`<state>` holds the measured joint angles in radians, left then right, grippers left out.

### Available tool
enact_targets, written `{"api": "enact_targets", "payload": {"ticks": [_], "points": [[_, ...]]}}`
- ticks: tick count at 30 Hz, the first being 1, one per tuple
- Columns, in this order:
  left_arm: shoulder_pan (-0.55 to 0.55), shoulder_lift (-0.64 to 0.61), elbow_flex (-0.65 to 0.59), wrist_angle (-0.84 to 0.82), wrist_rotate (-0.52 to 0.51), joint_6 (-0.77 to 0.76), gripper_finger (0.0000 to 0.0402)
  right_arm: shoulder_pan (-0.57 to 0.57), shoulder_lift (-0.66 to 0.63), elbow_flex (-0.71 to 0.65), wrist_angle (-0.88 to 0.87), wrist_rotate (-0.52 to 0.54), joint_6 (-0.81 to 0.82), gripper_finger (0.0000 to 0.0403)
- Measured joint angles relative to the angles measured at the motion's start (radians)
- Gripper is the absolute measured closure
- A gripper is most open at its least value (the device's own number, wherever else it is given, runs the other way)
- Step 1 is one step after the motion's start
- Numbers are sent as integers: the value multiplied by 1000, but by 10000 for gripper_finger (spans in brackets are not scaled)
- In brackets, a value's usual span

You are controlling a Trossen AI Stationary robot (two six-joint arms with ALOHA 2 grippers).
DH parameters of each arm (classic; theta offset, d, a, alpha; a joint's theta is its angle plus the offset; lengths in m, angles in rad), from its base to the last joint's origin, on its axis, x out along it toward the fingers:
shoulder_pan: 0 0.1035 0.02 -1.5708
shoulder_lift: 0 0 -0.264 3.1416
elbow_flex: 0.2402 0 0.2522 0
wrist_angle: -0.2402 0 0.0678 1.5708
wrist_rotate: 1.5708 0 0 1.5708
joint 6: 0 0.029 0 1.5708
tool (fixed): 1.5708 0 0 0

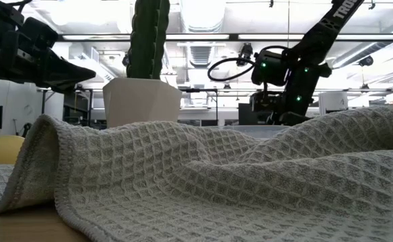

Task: Pick and placing Produce into tupperware
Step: Put the top blueberry into the transparent bin

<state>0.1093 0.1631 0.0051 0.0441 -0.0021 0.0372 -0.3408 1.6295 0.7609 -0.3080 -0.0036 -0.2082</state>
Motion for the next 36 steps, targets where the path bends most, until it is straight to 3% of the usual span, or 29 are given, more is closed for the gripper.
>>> {"api": "enact_targets", "payload": {"ticks": [26,36], "points": [[0,0,0,0,-1,2,402,0,0,0,-29,4,-36,275],[0,0,0,0,-3,2,402,0,0,-1,-33,-2,-37,322]]}}
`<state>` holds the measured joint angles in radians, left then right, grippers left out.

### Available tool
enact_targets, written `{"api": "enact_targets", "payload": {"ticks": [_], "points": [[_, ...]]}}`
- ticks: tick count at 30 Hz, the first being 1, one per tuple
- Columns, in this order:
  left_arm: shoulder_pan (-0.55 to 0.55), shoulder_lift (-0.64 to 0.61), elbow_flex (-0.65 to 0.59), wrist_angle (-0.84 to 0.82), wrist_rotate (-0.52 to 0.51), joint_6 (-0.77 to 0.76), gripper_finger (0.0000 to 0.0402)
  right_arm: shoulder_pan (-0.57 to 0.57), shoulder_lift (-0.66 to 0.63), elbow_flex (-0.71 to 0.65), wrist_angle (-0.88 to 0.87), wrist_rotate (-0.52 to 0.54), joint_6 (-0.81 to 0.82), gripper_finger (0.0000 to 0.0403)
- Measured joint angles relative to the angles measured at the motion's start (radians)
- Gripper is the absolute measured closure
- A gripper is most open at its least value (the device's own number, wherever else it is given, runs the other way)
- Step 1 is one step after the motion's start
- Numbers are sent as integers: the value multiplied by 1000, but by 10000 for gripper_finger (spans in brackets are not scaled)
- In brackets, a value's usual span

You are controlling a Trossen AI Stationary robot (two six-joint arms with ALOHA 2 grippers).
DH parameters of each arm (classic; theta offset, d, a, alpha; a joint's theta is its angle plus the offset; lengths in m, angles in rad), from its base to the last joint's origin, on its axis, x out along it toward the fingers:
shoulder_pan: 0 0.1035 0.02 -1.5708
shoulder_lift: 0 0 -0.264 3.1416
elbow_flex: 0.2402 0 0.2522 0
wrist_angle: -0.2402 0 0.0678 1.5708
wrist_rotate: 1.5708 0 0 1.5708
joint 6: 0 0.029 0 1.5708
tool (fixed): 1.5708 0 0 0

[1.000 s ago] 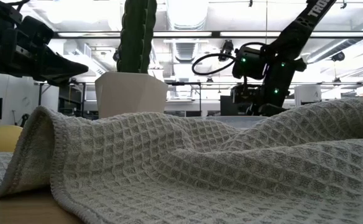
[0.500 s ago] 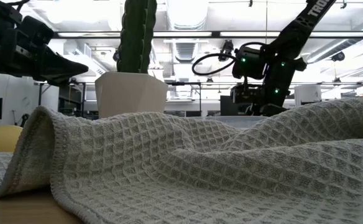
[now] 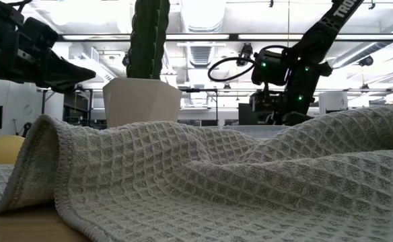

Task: Pick and placing Produce into tupperware
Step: Put the top blueberry into the transparent bin

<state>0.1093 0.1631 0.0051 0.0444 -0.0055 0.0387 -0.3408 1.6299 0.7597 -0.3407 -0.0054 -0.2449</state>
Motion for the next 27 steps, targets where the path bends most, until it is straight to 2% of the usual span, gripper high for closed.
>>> {"api": "enact_targets", "payload": {"ticks": [7,14,27], "points": [[0,0,0,0,0,0,402,0,0,0,-2,1,-3,355],[0,0,0,0,0,0,402,0,-10,-1,1,4,-2,354],[0,0,0,0,-2,0,402,0,-117,28,-64,14,18,358]]}}
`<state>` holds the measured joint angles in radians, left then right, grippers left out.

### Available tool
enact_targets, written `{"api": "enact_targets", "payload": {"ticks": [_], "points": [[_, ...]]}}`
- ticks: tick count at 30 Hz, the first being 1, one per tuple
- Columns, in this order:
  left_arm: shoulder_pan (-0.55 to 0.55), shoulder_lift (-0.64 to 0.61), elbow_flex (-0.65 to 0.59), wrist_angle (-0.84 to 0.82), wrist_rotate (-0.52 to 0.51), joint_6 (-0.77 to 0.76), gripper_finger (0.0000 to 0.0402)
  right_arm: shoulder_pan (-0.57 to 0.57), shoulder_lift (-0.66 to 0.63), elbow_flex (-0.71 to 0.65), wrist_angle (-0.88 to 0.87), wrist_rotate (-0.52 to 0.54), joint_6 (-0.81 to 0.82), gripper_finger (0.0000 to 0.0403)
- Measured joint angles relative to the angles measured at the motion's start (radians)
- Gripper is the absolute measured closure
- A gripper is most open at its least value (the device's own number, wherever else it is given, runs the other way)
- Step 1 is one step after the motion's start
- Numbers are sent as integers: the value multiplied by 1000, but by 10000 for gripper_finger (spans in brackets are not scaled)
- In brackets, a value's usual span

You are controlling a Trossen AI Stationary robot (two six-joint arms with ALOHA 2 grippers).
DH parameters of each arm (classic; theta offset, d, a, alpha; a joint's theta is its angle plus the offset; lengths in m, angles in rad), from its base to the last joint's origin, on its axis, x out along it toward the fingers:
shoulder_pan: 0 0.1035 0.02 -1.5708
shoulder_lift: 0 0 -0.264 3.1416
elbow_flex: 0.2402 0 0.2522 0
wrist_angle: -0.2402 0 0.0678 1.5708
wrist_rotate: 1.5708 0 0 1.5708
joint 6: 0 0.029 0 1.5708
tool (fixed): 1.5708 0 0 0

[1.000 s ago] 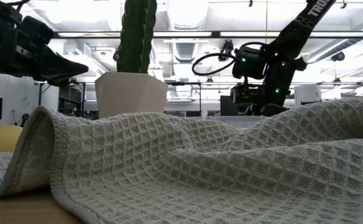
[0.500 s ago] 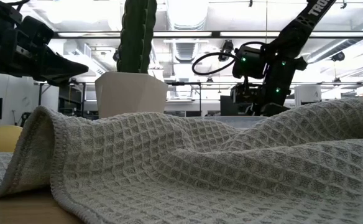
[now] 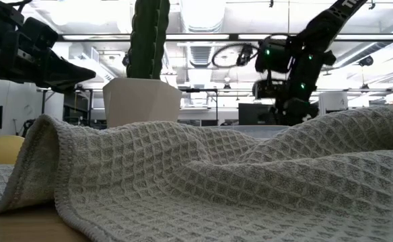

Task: Pick and placing Produce into tupperware
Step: Put the top blueberry into the transparent bin

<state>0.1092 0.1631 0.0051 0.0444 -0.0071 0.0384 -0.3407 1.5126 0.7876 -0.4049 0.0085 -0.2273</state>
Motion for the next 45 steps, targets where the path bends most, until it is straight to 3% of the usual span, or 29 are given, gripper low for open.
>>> {"api": "enact_targets", "payload": {"ticks": [7,10,19,32,45], "points": [[0,0,0,0,-2,0,402,12,-75,67,-73,-25,18,358],[0,0,0,0,-2,0,402,26,-108,91,-82,-89,19,359],[0,0,0,0,-2,0,402,126,-155,165,-87,-121,59,359],[0,0,0,0,-2,0,402,264,-106,204,-91,-121,124,359],[0,0,0,0,-2,0,402,304,36,202,-31,-117,156,359]]}}
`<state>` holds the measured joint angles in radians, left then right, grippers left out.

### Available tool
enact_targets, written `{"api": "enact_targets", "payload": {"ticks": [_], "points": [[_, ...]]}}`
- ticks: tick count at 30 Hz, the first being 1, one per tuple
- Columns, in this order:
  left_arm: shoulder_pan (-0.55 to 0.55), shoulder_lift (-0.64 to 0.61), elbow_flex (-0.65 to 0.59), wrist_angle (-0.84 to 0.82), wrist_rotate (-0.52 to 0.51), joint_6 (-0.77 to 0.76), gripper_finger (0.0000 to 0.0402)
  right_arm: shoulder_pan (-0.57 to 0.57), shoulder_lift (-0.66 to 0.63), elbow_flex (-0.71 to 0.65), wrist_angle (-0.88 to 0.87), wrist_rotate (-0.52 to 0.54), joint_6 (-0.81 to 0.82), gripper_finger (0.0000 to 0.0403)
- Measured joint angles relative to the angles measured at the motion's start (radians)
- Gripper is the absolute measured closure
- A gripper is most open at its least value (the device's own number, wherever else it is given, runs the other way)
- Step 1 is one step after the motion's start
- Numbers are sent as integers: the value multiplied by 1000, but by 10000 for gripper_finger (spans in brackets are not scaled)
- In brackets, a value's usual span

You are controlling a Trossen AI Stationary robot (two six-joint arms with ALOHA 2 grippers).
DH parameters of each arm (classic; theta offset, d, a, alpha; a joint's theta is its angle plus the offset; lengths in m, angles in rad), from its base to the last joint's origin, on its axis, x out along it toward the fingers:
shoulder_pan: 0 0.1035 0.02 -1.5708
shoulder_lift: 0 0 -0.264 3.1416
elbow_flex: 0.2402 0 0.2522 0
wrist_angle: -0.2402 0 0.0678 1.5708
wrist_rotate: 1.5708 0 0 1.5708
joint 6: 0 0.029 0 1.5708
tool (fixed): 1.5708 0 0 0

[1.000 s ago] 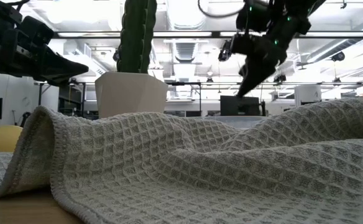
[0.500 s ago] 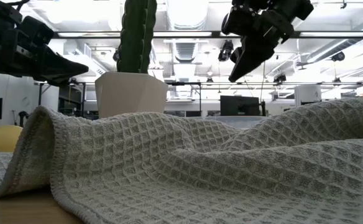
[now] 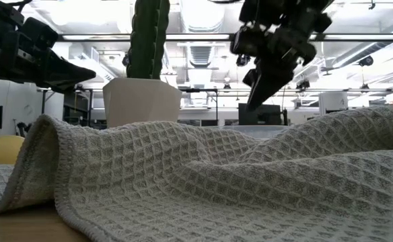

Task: Pick and placing Produce into tupperware
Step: Put the top blueberry into the transparent bin

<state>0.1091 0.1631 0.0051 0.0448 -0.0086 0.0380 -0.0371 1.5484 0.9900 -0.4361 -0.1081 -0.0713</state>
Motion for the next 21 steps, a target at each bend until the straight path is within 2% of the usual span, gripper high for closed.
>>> {"api": "enact_targets", "payload": {"ticks": [13,21], "points": [[0,0,0,0,0,0,402,-5,146,38,30,9,-59,359],[0,0,0,-1,0,0,402,-9,157,53,22,112,-104,359]]}}
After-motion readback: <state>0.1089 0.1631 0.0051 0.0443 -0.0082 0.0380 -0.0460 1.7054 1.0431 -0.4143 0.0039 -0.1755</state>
